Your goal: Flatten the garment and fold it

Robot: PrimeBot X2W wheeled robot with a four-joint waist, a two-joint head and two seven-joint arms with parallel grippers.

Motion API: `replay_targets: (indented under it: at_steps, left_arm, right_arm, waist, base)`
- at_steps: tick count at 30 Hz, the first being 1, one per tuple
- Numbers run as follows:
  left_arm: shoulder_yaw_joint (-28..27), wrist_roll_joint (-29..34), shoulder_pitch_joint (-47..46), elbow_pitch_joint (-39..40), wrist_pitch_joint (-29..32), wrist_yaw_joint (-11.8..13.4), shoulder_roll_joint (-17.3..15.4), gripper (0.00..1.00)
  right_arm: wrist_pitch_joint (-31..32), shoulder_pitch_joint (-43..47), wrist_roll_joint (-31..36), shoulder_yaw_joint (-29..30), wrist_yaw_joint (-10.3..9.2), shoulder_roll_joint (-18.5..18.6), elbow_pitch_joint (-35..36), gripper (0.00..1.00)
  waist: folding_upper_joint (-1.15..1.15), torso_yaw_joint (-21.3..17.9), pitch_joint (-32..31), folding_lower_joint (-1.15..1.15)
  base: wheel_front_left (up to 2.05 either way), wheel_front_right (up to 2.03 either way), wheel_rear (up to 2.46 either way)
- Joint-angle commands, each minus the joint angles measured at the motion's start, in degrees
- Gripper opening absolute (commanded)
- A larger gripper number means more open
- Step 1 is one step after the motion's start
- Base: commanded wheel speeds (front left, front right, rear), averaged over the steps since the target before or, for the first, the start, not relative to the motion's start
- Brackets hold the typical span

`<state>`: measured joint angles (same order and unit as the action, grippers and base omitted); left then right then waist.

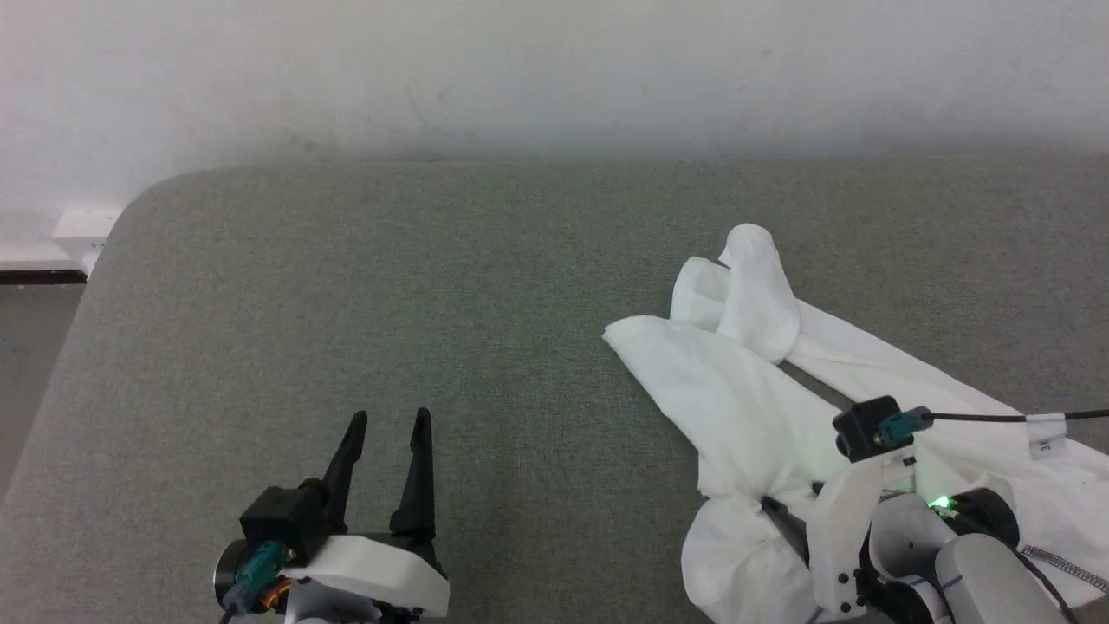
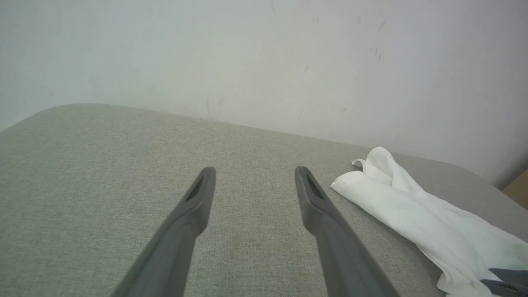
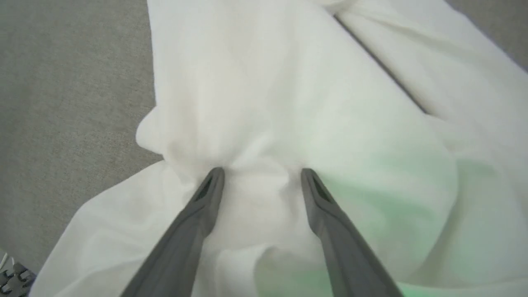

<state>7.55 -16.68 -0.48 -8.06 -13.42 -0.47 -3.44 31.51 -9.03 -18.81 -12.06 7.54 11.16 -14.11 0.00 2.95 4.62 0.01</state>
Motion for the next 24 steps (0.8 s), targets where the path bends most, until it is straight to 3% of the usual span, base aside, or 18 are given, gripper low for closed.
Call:
replay_targets:
  at_steps: [1,4,6,7,8,12,18,21,22,23,24]
  left_arm:
    - [0.18,-0.13,-0.78,-0.26,-0.32,-0.14,-0.15,1.0]
    - [0.85,-0.18,-1.24,-0.98,-0.51,-0.13,-0.05,1.0]
    - [0.79,-0.52,-1.31,-1.22,-0.66,0.13,0.01,1.0]
    - [0.65,-0.83,-1.28,-1.28,-0.75,0.24,0.04,1.0]
    - [0.61,-0.82,-1.24,-1.35,-0.82,0.37,0.05,1.0]
    - [0.6,-0.81,-1.1,-1.61,-1.02,0.48,-0.01,1.0]
    - [0.59,-0.65,-1.18,-1.75,-1.17,0.58,-0.42,1.0]
    - [0.81,-0.55,-1.18,-1.76,-1.2,0.64,-0.53,1.0]
    - [0.99,-0.52,-1.22,-1.82,-1.18,0.58,-0.54,1.0]
    - [1.17,-0.52,-1.26,-1.88,-1.17,0.54,-0.54,1.0]
    - [1.35,-0.52,-1.3,-1.93,-1.17,0.54,-0.52,1.0]
  right_arm:
    - [1.73,-0.47,-0.93,-0.63,-0.05,0.3,-2.38,1.0]
    - [5.8,-0.63,-3.78,-2.45,-0.05,0.61,-7.82,1.0]
    - [6.75,-0.54,-4.96,-3.63,-0.05,0.7,-9.85,0.41]
    - [5.93,-0.65,-5.63,-3.77,-0.05,0.37,-10.29,0.28]
    - [5.54,-0.67,-6.42,-4.21,-0.05,-0.04,-10.85,0.0]
    - [0.96,-2.25,-9.41,-6.45,-0.05,-2.11,-10.43,0.0]
    - [-14.24,-8.15,-11.95,-11.2,-0.05,-5.9,-6.95,0.0]
    - [-18.6,-9.87,-12.16,-13.55,-0.05,-6.86,-8.46,0.0]
    - [-19.59,-10.17,-11.69,-14.19,-0.05,-6.99,-9.35,0.44]
    - [-20.67,-10.34,-11.17,-14.77,-0.05,-7.07,-10.13,1.0]
    - [-22.41,-10.43,-10.59,-15.0,-0.05,-7.1,-10.58,1.0]
  waist:
    - [0.0,1.04,0.54,-0.01]
    - [0.0,2.43,0.45,-0.01]
    - [0.0,2.85,0.39,-0.01]
    - [0.0,2.98,0.32,-0.01]
    - [0.0,3.07,0.22,-0.01]
    - [0.0,3.42,-0.17,-0.01]
    - [0.0,3.83,-0.9,-0.01]
    - [0.0,4.01,-1.02,-0.01]
    - [0.0,4.11,-0.99,-0.01]
    - [0.0,4.21,-0.93,-0.01]
    - [0.0,4.28,-0.87,-0.01]
  base:
    - [0.0,0.0,0.0]
    - [0.0,0.0,0.0]
    - [0.0,0.0,0.0]
    - [0.0,0.0,0.0]
    - [0.0,0.0,0.0]
    - [0.0,0.0,0.0]
    - [0.0,0.0,0.0]
    - [0.0,0.0,0.0]
    - [0.0,0.0,0.0]
    - [0.0,0.0,0.0]
    - [0.0,0.0,0.0]
